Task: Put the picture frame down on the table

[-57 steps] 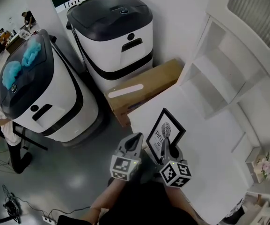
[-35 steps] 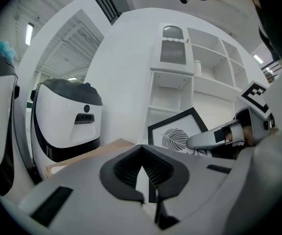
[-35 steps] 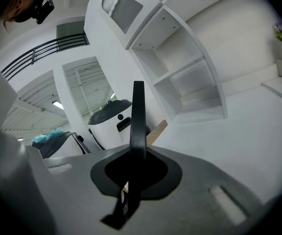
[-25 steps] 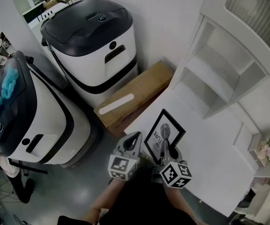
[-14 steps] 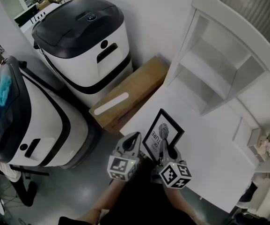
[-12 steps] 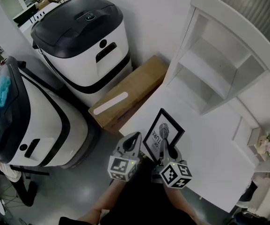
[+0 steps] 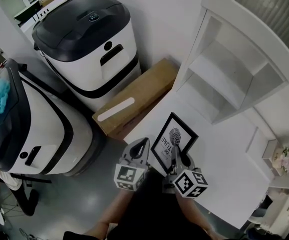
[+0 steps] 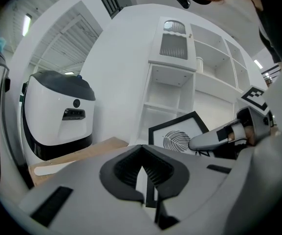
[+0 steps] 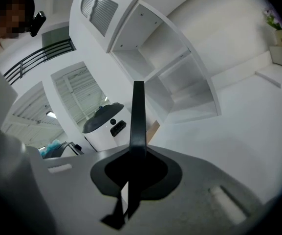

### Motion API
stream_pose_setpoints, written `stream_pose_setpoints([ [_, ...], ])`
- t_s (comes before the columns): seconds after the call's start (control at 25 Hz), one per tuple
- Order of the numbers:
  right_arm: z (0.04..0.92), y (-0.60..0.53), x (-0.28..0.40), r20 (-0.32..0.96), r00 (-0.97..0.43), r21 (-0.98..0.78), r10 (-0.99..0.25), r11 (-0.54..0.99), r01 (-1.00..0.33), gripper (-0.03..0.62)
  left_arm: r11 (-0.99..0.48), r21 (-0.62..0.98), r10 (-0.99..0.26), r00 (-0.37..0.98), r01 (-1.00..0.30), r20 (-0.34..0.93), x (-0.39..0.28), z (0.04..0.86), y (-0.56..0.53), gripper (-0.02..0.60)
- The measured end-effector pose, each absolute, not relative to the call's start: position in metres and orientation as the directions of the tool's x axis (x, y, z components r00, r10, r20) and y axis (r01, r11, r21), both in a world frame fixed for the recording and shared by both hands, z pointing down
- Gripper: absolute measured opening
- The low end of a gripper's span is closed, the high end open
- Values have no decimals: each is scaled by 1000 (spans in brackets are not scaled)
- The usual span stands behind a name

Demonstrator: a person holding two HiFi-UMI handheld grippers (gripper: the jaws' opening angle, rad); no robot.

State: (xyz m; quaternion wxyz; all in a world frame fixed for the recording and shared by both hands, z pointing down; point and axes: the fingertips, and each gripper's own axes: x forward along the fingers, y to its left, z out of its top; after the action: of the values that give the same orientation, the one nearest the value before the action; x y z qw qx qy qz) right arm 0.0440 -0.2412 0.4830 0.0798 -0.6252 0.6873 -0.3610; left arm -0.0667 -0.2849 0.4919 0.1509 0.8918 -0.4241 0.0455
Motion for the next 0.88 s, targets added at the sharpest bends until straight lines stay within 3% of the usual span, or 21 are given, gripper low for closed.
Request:
stream_pose_setpoints([
  [0.88, 518, -259, 72, 356, -317, -840, -879, -152, -522, 14, -618, 204, -714, 650, -760, 260, -53, 509, -290, 11],
])
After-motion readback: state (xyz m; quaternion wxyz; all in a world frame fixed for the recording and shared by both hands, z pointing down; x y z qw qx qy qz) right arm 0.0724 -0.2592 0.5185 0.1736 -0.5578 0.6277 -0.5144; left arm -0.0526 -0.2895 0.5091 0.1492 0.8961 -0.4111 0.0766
